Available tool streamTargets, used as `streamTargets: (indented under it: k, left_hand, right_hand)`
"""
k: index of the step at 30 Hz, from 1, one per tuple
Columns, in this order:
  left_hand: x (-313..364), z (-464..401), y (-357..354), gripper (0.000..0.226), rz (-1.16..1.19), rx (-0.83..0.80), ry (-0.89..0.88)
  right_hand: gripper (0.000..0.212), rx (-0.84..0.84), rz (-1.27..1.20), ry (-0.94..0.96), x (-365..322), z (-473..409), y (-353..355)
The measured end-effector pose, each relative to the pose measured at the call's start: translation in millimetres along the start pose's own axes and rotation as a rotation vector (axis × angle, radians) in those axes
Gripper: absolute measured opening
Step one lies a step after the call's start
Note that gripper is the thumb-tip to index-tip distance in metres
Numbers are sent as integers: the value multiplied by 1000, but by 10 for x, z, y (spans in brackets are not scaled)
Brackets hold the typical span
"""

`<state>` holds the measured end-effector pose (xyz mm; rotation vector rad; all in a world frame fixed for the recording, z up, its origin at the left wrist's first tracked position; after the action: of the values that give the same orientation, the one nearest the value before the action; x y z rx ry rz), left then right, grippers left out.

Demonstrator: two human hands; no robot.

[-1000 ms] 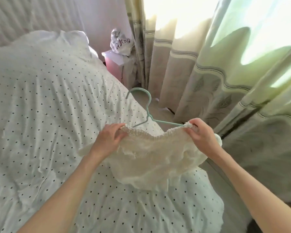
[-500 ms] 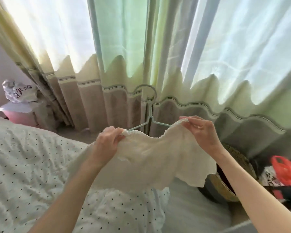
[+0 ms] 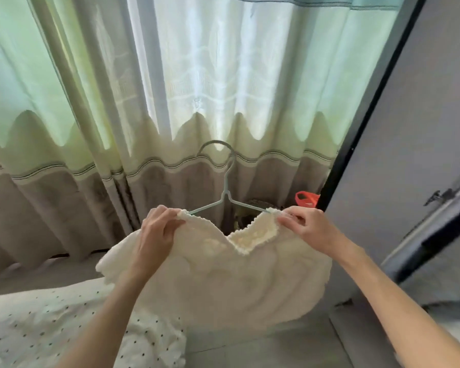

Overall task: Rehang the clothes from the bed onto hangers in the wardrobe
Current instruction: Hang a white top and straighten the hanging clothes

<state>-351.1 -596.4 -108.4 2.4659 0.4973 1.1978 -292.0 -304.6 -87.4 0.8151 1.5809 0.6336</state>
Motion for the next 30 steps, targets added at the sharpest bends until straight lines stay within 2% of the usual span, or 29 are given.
streamTargets:
  k: [4, 8, 11, 13, 16, 19, 21, 23, 25, 27, 29, 30]
  left_hand:
    - [225, 31, -554, 10, 98, -85, 25]
    - [421, 22, -800, 11, 216, -42, 99]
    - [785, 27, -991, 13, 177, -103, -34]
    - [1044, 87, -1187, 12, 104, -203, -168]
    - [1288, 260, -1497, 38, 60, -333, -273]
    - [1428, 224, -1659, 48, 40, -316, -284]
    - [1537, 58, -1736, 42, -18, -257, -307]
    - [1675, -76, -1952, 47, -45, -352, -321]
    - [1763, -103, -2293, 54, -44, -541, -332]
    - [1870, -38, -2579, 41, -10, -638, -398]
    - [2012, 0, -2760, 20, 48, -623, -456]
    - [2097, 16, -2827, 19, 86, -613, -468]
  right_hand:
    - [13, 146, 37, -68, 449, 331, 407]
    - [22, 244, 101, -161, 888, 637, 703]
    - [25, 325, 147, -227, 1241, 876, 911]
    - [24, 415, 125, -279, 1439, 1024, 1054]
    - [20, 519, 42, -337, 1665, 1236, 1287]
    - [15, 531, -20, -313, 1728, 1405, 1497]
    - [16, 560, -6, -323, 1773, 1534, 1630]
    - [17, 598, -1, -344, 1815, 1673, 1759]
    - [17, 629, -30, -366, 1846, 1818, 1871]
    - [15, 663, -54, -389, 1858, 1982, 1967]
    - [14, 683, -41, -416, 1844, 2157, 2048]
    - [14, 696, -25, -439, 1845, 2253, 2082]
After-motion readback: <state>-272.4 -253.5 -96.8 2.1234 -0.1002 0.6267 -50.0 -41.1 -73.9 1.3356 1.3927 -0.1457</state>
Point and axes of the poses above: each hand's wrist, its own z-axis away from the middle knuckle, its own y-axis out of the back of the hand, x = y × z, the point moved 8 cm from there along -z, towards the middle knuckle, and after that the axes turned 6 degrees about z, right-handed, at the moved point
